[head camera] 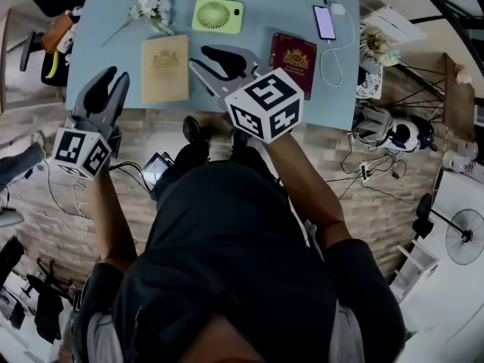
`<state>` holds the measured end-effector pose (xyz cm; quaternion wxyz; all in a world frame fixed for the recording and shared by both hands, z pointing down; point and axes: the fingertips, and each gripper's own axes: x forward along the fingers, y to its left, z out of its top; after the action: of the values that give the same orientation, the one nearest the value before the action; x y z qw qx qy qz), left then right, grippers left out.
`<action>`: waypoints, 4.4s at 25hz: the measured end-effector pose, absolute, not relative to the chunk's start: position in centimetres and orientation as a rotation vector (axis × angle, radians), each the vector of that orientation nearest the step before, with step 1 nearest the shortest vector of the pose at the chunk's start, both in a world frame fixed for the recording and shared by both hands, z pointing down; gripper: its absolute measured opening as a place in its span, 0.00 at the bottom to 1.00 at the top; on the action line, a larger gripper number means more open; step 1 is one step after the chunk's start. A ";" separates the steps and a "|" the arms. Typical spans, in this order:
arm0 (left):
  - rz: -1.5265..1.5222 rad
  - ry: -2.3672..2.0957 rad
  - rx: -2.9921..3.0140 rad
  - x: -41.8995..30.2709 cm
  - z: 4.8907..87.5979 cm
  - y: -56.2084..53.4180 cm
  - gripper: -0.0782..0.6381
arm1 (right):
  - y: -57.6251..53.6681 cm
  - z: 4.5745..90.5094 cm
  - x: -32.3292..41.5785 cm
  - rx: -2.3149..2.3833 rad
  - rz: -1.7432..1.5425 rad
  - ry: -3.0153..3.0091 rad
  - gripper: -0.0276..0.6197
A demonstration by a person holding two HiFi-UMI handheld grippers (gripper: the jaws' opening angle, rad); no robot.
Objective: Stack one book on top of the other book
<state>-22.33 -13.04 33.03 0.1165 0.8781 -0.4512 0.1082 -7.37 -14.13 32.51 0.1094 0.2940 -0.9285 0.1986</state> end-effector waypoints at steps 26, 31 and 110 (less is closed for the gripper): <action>0.445 -1.129 2.186 -28.5 57.0 -18.0 0.34 | -19.4 56.1 -12.0 0.918 1.025 -2.341 0.22; 0.458 -1.106 2.134 -28.3 60.0 -18.1 0.36 | -19.3 59.1 -12.4 0.909 1.071 -2.288 0.23; 0.466 -0.869 2.349 7.7 54.5 -18.4 0.38 | -15.9 52.7 21.5 1.515 1.176 -2.205 0.15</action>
<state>7.65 -18.41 54.52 0.2928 0.8817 -0.3261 0.1749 21.53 -15.95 52.66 0.1091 0.5153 -0.7500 0.4000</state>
